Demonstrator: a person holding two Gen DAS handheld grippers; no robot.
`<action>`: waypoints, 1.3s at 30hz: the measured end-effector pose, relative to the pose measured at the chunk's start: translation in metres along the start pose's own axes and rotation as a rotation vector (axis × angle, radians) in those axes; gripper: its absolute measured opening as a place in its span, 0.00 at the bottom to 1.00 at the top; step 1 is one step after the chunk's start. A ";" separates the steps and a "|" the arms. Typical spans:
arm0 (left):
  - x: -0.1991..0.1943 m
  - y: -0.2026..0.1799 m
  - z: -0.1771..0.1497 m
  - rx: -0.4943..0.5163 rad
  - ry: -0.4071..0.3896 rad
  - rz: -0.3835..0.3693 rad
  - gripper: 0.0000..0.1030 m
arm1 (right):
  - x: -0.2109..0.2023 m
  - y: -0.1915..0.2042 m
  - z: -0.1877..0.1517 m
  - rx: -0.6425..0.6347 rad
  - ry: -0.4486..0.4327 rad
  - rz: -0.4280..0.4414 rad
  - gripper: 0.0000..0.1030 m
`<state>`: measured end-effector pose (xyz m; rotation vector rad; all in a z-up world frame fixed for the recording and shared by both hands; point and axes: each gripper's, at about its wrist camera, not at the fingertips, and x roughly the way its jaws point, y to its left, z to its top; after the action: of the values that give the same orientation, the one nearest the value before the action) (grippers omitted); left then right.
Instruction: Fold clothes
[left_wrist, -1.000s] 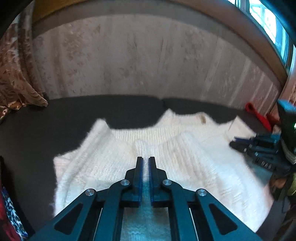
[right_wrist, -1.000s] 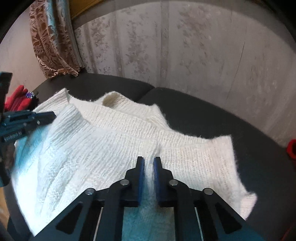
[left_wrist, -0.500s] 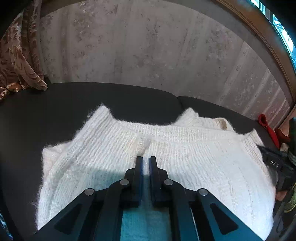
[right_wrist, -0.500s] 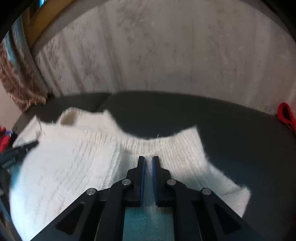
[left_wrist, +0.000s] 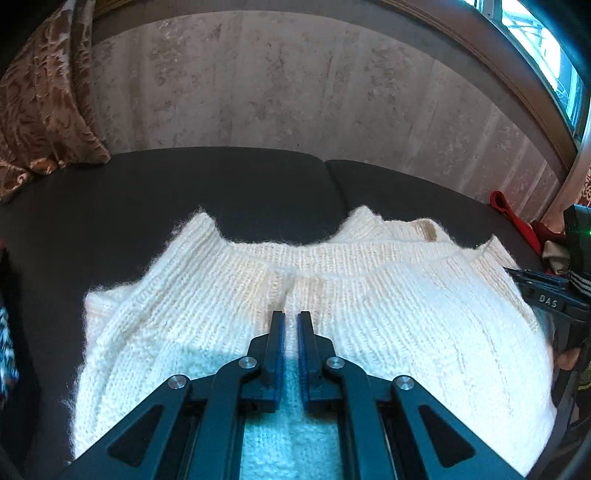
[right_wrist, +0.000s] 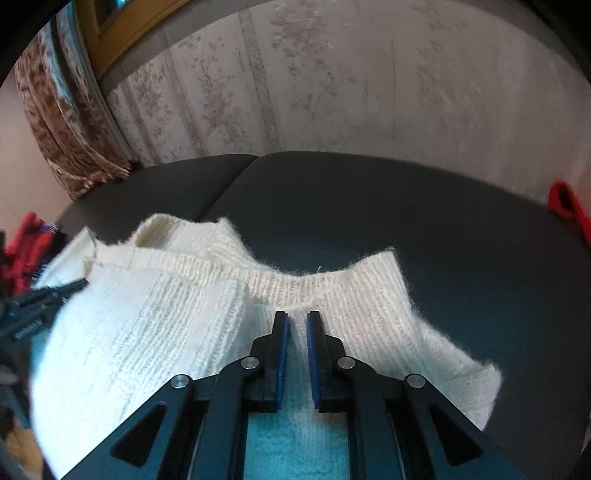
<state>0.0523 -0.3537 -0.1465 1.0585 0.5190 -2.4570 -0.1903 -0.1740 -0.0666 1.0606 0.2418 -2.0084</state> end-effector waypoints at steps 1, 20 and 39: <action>-0.006 0.001 -0.001 -0.014 -0.007 -0.004 0.07 | -0.008 -0.002 -0.002 0.010 -0.011 0.015 0.14; -0.011 -0.028 -0.011 0.074 -0.049 -0.035 0.12 | -0.005 0.022 -0.004 -0.256 0.038 -0.195 0.30; -0.045 0.016 -0.011 -0.020 -0.108 -0.013 0.16 | -0.033 -0.030 -0.003 -0.107 -0.015 -0.322 0.58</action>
<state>0.0949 -0.3514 -0.1229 0.9114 0.5170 -2.4982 -0.2011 -0.1340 -0.0492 0.9875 0.5354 -2.2581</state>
